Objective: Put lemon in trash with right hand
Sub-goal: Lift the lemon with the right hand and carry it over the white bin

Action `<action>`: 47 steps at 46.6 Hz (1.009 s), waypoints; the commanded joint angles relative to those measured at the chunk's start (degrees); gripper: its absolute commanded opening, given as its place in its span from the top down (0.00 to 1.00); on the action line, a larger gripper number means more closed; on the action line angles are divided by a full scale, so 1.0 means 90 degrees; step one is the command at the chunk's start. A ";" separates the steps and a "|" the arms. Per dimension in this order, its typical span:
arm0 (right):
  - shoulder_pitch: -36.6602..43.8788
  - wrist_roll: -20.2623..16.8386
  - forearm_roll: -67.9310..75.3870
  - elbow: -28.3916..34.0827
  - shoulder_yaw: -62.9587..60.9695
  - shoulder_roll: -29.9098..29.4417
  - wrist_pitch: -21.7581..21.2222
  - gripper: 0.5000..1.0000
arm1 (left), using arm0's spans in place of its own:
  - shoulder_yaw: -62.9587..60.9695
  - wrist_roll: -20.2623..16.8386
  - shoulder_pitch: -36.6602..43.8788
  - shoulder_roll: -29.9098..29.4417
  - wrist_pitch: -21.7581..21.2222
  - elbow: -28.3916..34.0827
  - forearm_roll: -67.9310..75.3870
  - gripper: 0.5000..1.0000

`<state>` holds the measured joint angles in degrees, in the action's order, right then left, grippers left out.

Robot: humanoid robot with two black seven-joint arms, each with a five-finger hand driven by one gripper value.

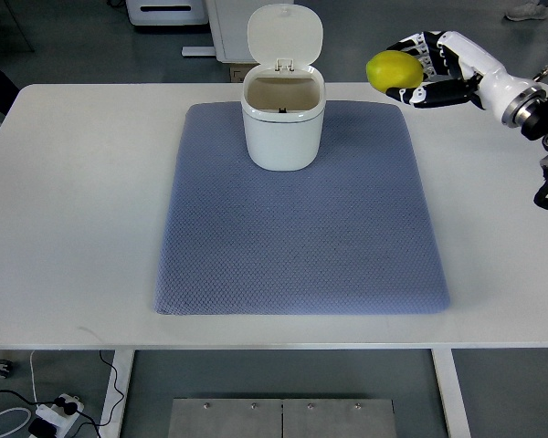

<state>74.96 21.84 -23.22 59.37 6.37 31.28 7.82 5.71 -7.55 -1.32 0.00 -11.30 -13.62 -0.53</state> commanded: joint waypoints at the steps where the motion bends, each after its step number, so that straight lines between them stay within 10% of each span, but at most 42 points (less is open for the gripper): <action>1: 0.0109 -0.0073 0.0022 -0.0015 -0.0005 -0.0252 0.0010 0.96 | 0.0000 -0.0001 0.0000 0.0000 -0.0004 0.0000 0.0000 0.00; 47: 0.0470 -0.0522 0.0617 -0.2271 0.0210 -0.2762 -0.0039 0.93 | 0.0000 -0.0001 0.0000 0.0000 -0.0004 0.0000 0.0000 0.00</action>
<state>79.11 17.17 -17.67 39.48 8.24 7.04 7.46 5.71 -7.52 -1.31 0.00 -11.23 -13.62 -0.53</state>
